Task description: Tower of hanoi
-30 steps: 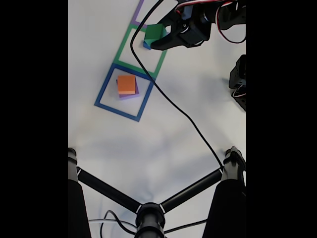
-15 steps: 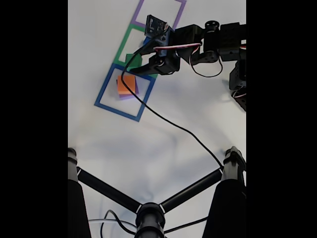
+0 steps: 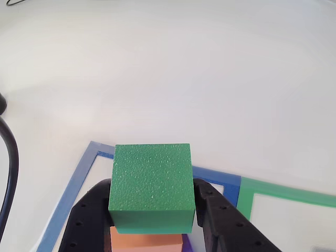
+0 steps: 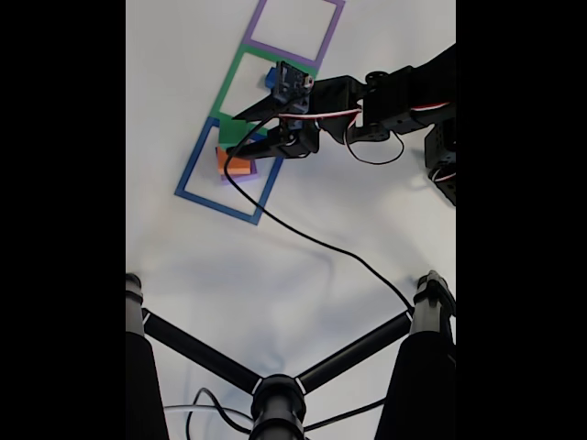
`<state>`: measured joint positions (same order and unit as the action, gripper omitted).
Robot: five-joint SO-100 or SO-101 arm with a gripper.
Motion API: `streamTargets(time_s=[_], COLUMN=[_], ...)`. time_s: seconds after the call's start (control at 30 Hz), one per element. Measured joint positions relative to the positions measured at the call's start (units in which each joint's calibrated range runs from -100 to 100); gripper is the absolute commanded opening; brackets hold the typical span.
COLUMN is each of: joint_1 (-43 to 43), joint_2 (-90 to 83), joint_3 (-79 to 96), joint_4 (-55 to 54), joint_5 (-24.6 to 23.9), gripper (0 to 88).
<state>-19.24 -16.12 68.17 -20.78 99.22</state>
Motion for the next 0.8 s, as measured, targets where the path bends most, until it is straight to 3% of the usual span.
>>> streamTargets(time_s=[0.5,0.8], joint_1=[-1.6,-1.6], joint_2=[11.2,14.1], joint_3=[1.5,1.1], joint_4=[-12.9,-16.0], joint_5=[0.0,0.0], gripper=[6.3,17.6])
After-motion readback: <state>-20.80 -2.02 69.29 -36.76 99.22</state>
